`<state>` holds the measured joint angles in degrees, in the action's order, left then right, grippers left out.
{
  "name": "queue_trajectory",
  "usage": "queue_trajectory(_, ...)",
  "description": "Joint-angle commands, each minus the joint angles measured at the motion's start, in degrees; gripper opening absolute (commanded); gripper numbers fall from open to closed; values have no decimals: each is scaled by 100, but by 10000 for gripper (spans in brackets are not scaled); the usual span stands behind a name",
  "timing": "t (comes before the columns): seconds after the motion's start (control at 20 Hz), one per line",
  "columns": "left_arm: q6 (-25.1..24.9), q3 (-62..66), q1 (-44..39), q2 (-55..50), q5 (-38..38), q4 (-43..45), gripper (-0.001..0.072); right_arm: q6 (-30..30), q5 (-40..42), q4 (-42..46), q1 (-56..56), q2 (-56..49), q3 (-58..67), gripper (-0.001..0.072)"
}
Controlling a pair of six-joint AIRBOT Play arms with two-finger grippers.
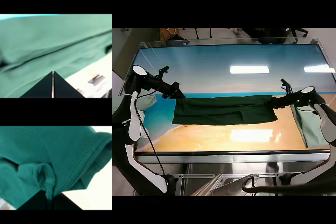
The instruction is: Fold the shirts.
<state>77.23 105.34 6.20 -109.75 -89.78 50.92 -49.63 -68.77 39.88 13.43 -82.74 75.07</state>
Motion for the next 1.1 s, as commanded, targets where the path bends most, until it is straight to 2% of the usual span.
queue_trajectory(0.0, -238, 0, -739, 31, 481, -356, 12, -164, -455, -85, -20, 411, 284, 17)
queue_trajectory(0.15, -223, 0, -1998, -293, 1353, -435, 12, -382, -741, -90, -20, 837, 688, 17)
queue_trajectory(0.35, -221, 4, -3556, -896, 3027, -385, 12, -691, -1270, -111, -44, 1174, 1497, 17)
queue_trajectory(0.5, -72, 7, -4155, -1213, 3939, -433, 12, -968, -1714, -107, -44, 1196, 2214, 17)
queue_trajectory(0.65, 98, 7, -4378, -1419, 4315, -470, 12, -1049, -1873, -96, -44, 1187, 2358, 17)
queue_trajectory(0.75, 103, 105, -4297, -1386, 4033, -466, 12, -1091, -1930, 0, -46, 1137, 2356, 17)
queue_trajectory(0.95, 81, 1421, -3499, -957, 1611, -479, 12, -1182, -1904, 0, -144, 1110, 2356, 17)
queue_trajectory(1.05, 74, 1569, -2885, -238, 1113, -798, 12, -1290, -1753, -4, -372, 1080, 2354, 17)
